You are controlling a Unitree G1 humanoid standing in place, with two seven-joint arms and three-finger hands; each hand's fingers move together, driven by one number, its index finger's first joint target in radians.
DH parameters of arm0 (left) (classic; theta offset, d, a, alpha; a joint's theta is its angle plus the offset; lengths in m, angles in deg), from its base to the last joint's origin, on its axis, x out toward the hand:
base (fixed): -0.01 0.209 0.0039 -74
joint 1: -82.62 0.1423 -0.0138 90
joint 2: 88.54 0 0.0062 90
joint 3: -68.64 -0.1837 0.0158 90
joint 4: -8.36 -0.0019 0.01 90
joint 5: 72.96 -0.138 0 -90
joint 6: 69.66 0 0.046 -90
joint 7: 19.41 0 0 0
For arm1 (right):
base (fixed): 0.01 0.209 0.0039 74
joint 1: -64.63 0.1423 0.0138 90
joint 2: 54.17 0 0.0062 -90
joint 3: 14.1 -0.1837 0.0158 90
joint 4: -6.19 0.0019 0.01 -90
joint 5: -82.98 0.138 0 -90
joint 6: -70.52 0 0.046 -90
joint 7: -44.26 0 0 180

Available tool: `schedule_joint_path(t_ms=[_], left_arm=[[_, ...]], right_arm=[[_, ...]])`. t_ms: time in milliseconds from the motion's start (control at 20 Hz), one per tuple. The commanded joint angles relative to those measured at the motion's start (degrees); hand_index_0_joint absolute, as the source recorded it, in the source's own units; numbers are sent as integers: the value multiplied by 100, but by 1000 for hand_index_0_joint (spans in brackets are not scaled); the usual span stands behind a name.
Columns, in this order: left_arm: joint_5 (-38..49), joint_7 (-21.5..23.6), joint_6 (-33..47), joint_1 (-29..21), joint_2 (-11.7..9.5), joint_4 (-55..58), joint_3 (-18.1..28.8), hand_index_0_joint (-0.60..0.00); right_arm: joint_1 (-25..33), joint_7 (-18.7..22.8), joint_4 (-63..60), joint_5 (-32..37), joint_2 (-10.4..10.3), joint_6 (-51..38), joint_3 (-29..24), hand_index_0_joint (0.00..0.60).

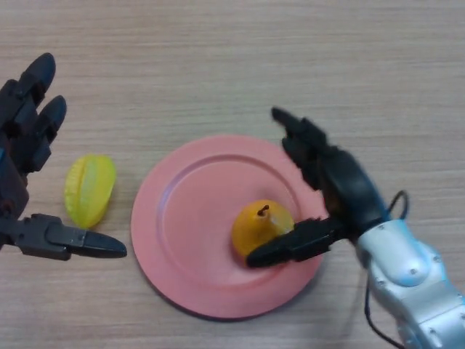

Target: Pick up the yellow pear and place it on the plate

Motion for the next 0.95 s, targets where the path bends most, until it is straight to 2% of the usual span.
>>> schedule_joint_path(t_ms=[50, 150, 250, 500, 700, 950], left_arm=[[156, 49, 546, -107, -130, 380, 380, 0], [124, 51, 593, -60, -95, 409, 349, 0], [129, 29, 584, -33, -76, 442, 340, 0], [265, -63, 372, -33, -88, 537, 365, 0], [231, 46, 358, -144, -127, 445, 295, 0], [188, -47, 300, -224, -154, 379, 225, 0]], right_arm=[[-41, -297, 811, 158, 32, -293, -703, 0], [-274, -623, 1426, 122, 41, 65, -1129, 0], [-538, -799, 1954, 122, 175, 332, -1439, 0], [-1087, -699, 3011, 568, 360, 816, -2220, 0], [-1242, -656, 3265, 522, 368, 794, -2385, 0], [-1214, -639, 3373, 525, 379, 1002, -2384, 0]])
